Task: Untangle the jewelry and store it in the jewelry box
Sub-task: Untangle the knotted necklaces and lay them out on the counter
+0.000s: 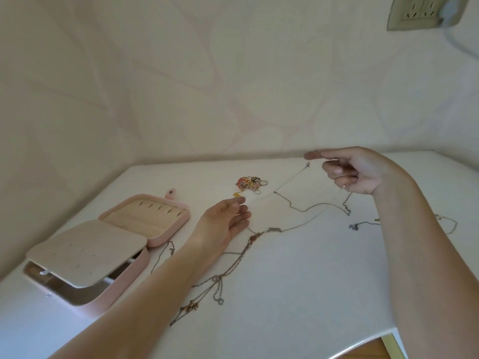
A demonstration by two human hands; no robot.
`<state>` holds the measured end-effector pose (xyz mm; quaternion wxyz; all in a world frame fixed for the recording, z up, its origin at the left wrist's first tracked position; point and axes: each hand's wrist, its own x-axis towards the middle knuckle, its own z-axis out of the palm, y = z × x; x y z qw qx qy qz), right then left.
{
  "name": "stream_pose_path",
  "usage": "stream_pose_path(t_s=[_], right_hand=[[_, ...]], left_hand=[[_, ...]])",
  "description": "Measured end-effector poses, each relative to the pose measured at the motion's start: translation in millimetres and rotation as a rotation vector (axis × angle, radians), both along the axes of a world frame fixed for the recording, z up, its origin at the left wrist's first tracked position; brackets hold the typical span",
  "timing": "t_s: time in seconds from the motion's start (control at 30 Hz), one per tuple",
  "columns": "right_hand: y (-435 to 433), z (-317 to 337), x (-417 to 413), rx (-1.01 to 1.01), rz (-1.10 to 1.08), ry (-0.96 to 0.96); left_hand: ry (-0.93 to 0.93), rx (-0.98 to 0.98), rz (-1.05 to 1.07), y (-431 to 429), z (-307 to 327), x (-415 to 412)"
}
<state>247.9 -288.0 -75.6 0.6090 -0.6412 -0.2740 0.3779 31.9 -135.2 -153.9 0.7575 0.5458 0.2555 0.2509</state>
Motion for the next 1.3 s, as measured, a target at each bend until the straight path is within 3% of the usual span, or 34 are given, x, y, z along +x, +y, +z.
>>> stream_pose_path(t_s=[0.07, 0.13, 0.23, 0.3, 0.5, 0.63, 0.87, 0.97, 1.1, 1.3], right_hand=[[4.3, -4.3, 1.2, 0.008, 0.008, 0.025], [9.0, -9.7, 4.9, 0.003, -0.001, 0.036], [12.0, -15.9, 13.3, -0.024, -0.043, 0.037], [12.3, -19.0, 17.5, -0.053, -0.067, 0.012], [6.4, -21.7, 25.6, -0.115, -0.193, -0.078], [-2.9, -18.9, 25.8, -0.088, -0.268, -0.079], [-9.0, -20.2, 26.5, -0.144, -0.313, -0.136], [-9.3, -18.5, 28.8, -0.151, -0.302, -0.186], [-3.6, -20.4, 27.8, -0.206, -0.291, -0.259], [-0.2, -22.8, 32.8, -0.194, -0.370, -0.292]], left_hand=[[0.208, 0.474, 0.072, -3.9, -5.0, -0.3], [0.271, 0.910, 0.069, -11.3, -9.2, -5.5], [0.230, 1.335, 0.032, -19.2, -14.2, -16.9], [0.259, 1.482, -0.023, -24.3, -18.4, -23.7], [0.688, 1.465, -0.384, -25.9, -18.8, -43.6], [0.828, 1.496, -0.412, -23.4, -16.5, -51.5], [0.829, 1.444, -0.354, -25.0, -17.4, -53.1], [0.680, 1.515, -0.324, -28.8, -13.3, -59.9], [0.513, 1.575, -0.480, -27.8, -9.7, -68.8], [0.513, 1.551, -0.496, -26.6, -11.6, -71.8]])
